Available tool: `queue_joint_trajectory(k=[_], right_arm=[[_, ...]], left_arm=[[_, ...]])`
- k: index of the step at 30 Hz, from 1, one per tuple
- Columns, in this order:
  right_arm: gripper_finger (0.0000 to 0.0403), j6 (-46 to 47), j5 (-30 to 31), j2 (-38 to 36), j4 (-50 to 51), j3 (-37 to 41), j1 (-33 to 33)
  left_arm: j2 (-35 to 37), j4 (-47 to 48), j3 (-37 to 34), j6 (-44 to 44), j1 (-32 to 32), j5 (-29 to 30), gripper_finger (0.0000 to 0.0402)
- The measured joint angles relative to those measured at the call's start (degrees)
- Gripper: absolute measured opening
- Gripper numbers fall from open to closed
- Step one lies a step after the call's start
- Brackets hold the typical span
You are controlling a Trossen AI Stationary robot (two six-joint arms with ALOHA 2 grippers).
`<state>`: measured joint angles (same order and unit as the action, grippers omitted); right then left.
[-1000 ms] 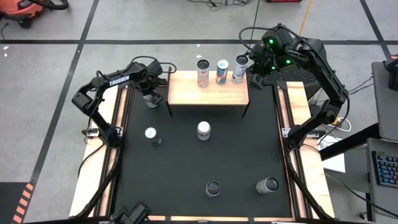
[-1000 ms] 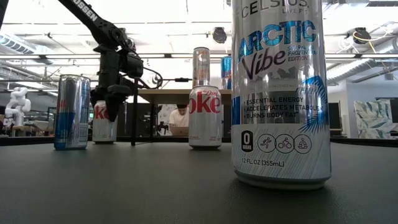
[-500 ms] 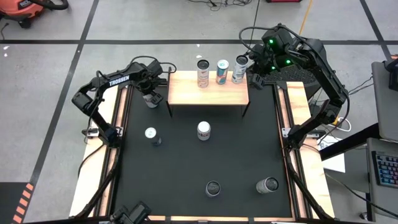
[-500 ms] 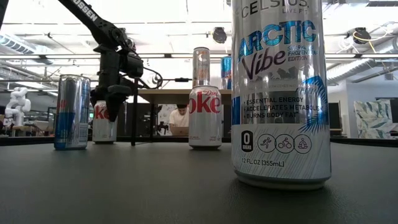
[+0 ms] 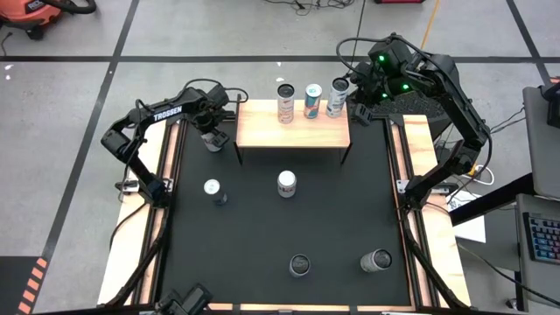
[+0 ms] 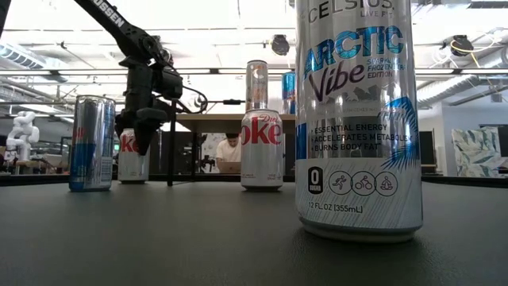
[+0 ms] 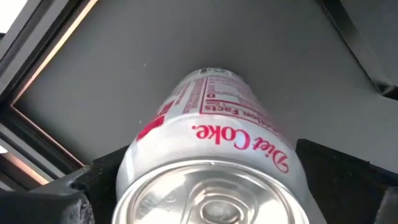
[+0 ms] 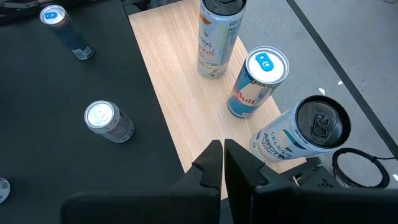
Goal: Place canned beverage on shelf
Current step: Put the top red and silver soda can on the shelf
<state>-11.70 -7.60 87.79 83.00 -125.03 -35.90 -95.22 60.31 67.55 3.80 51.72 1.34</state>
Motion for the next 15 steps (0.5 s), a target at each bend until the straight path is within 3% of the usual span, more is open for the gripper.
queue_joint_trajectory(k=[15], right_arm=[[0.0000,0.0,0.0,0.0,0.0,0.0,0.0]], left_arm=[[0.0,0.1,0.0,-0.5,0.0,0.3,0.0397]])
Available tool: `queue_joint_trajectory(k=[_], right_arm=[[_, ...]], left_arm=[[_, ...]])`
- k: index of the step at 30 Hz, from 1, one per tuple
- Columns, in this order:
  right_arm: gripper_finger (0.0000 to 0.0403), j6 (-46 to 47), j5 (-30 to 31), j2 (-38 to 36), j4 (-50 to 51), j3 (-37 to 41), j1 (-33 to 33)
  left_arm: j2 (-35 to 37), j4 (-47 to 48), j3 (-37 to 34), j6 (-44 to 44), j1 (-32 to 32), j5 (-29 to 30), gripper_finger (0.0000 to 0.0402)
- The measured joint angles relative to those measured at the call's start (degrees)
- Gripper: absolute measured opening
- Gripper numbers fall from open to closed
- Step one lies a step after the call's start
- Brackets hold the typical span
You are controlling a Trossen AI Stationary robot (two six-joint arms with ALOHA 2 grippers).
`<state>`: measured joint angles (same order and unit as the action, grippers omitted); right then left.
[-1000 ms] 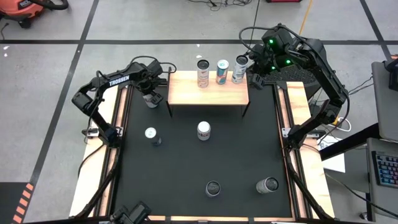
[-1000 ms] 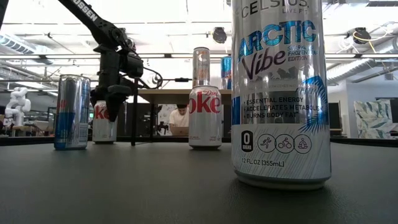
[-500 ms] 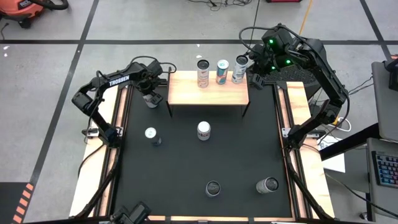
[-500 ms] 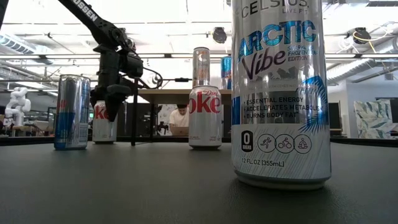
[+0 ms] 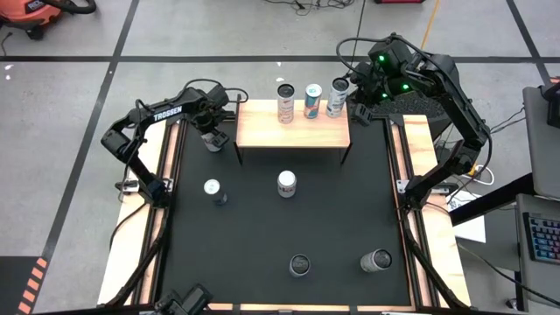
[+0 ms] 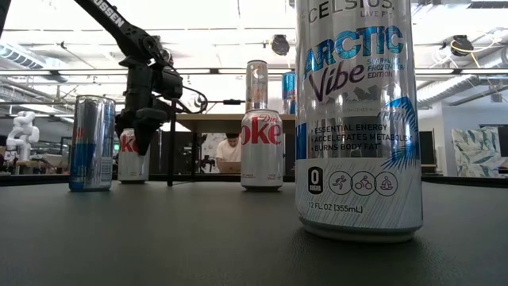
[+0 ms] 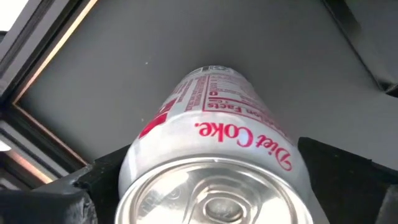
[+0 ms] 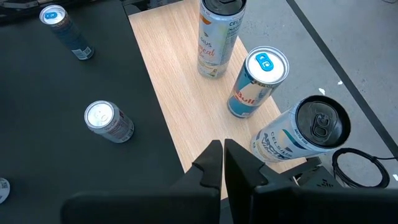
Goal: Place canned beverage on shelf
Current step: Put the top red and silver soda can on the shelf
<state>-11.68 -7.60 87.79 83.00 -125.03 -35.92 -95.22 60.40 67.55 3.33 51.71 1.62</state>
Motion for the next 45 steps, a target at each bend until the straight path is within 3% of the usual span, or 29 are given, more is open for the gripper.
queue_joint_trajectory(k=[8,18,26,35,45], right_arm=[[0.0000,-0.9,0.0,0.0,0.0,0.0,0.0],[0.0000,-1.0,0.0,0.0,0.0,0.0,0.0],[0.0000,-1.0,0.0,0.0,0.0,0.0,0.0],[0.0000,-1.2,0.0,0.0,-1.0,3.6,0.0],[0.0000,-2.7,1.7,0.0,-4.4,11.6,0.0]], left_arm=[[0.0,0.4,0.0,0.6,-0.1,1.0,0.0387],[0.0,0.6,0.0,0.5,-0.1,-1.1,0.0292],[0.3,1.9,0.2,0.0,-0.1,-1.5,0.0297],[0.6,12.6,8.0,-1.6,-1.6,-2.6,0.0298],[0.7,23.1,21.8,-4.6,-4.3,-2.8,0.0299]])
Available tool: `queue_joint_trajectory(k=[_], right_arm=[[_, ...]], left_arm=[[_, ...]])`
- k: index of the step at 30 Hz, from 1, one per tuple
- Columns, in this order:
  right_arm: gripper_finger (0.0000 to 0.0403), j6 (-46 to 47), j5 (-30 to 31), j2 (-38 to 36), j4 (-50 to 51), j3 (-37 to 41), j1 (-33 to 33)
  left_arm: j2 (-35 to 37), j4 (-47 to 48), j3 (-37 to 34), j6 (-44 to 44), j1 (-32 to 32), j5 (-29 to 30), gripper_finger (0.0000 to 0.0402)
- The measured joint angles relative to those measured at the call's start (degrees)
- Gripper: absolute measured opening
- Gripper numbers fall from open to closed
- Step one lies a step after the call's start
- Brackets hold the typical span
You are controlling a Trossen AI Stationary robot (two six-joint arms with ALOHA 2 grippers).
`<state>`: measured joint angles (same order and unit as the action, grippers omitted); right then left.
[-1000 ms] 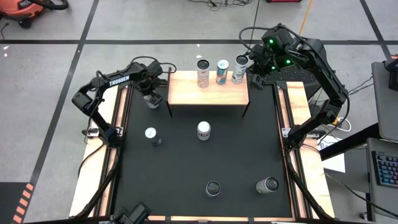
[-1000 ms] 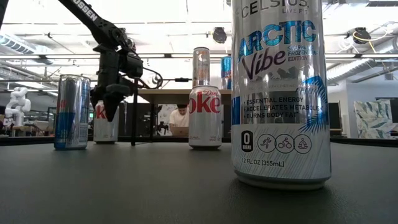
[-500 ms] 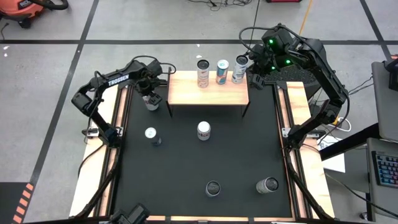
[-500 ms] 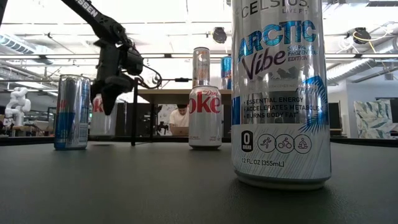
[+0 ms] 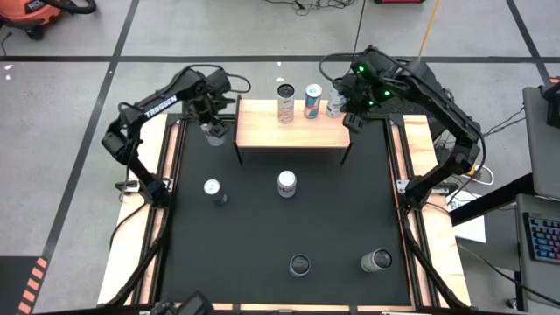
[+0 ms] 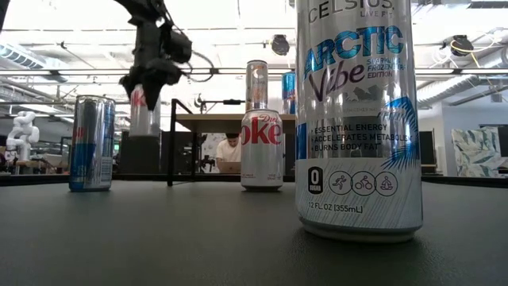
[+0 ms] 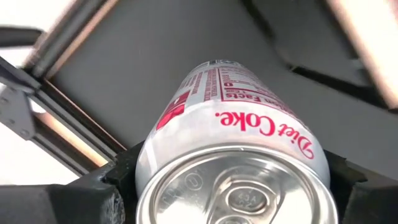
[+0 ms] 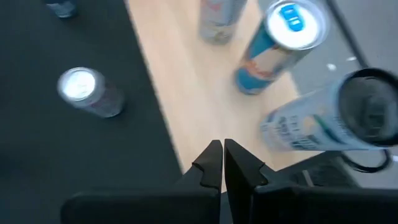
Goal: Place canned beverage on shelf
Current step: Put the top red and silver soda can on the shelf
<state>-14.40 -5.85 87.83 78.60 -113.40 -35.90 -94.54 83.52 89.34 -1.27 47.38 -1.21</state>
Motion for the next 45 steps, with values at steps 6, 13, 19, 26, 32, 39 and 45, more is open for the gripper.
queue_joint_trajectory(k=[6,13,19,26,32,39,45], right_arm=[[0.0000,0.1,4.5,0.0,-2.8,0.0,0.0],[0.0000,0.1,4.3,0.0,-1.6,0.0,0.0],[0.0000,0.2,4.3,-0.1,-1.6,0.0,0.0],[0.0000,0.2,4.3,-0.1,-1.7,0.0,0.0],[0.0000,0.1,4.3,-0.1,-2.2,-0.1,0.0],[0.0000,-1.5,4.3,-0.1,-3.8,-0.1,0.0],[0.0000,-1.7,4.5,-0.1,-3.8,-0.1,0.0]], left_arm=[[0.1,4.9,9.5,-2.8,-1.7,0.5,0.0299],[0.1,6.4,18.3,-6.0,-3.0,0.6,0.0299],[0.1,6.5,24.2,-7.5,-4.1,0.4,0.0299],[0.1,6.5,28.4,-10.6,-5.2,0.4,0.0299],[-0.1,5.2,28.5,-15.0,-5.5,0.8,0.0299],[-2.9,2.4,28.5,-14.9,-5.9,-0.5,0.0299],[-5.4,-2.3,28.5,-15.0,-6.3,-3.4,0.0299]])
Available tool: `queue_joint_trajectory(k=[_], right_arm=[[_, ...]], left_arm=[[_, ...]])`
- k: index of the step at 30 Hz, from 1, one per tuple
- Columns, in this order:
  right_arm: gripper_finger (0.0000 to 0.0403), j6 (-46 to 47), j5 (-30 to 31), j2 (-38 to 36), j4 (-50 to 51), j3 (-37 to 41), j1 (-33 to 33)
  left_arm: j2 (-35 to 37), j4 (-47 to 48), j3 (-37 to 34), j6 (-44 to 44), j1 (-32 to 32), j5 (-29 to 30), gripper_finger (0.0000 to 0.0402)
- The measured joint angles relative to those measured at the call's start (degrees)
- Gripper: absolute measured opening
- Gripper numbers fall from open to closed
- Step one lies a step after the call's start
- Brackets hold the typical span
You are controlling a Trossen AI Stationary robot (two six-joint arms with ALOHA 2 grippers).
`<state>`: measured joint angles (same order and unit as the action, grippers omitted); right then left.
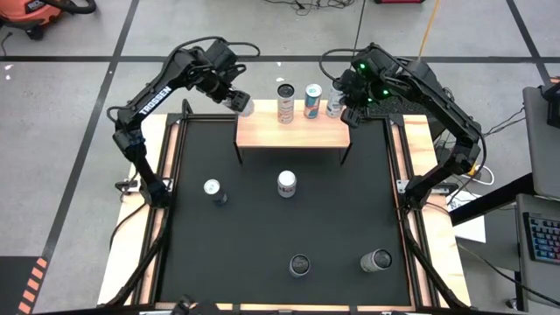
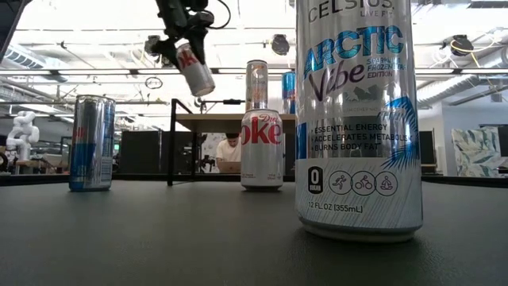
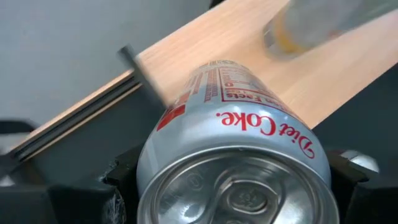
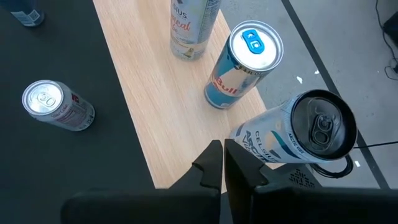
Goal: Place canned beverage on shelf
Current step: Put the top red and silver soda can on the shelf
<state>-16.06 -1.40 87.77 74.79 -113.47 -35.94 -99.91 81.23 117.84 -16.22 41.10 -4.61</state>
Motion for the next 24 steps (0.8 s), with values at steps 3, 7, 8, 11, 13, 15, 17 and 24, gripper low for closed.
queue_joint_trajectory(k=[3,7,8,11,13,15,17,24], right_arm=[[0.0000,0.0,0.0,0.0,0.0,0.0,0.0],[0.0000,0.1,0.1,0.0,0.0,0.0,0.0],[0.0000,0.2,0.1,0.0,0.0,0.0,0.0],[0.0000,0.3,0.1,0.0,0.0,0.0,0.0],[0.0000,0.3,0.1,0.0,0.1,0.0,0.0],[0.0000,0.3,0.1,0.0,0.3,0.0,0.0],[0.0000,0.4,0.1,0.0,0.3,0.0,0.0],[0.0000,0.4,0.0,0.0,0.3,0.0,0.0]], left_arm=[[-0.9,-2.3,0.0,0.0,-0.6,-2.0,0.0299],[-2.2,-2.7,0.0,0.0,-0.7,-2.3,0.0299],[-2.5,-3.0,0.0,0.0,-0.7,-2.2,0.0299],[-3.6,-3.1,0.0,0.0,-0.6,-1.4,0.0299],[-4.4,-3.4,0.0,0.1,-0.6,-1.4,0.0299],[-5.2,-3.4,0.0,0.2,-0.6,-1.4,0.0299],[-5.9,-3.4,0.0,0.4,-0.7,-1.4,0.0299],[-7.8,-3.5,0.0,0.6,-0.6,0.3,0.0299]])
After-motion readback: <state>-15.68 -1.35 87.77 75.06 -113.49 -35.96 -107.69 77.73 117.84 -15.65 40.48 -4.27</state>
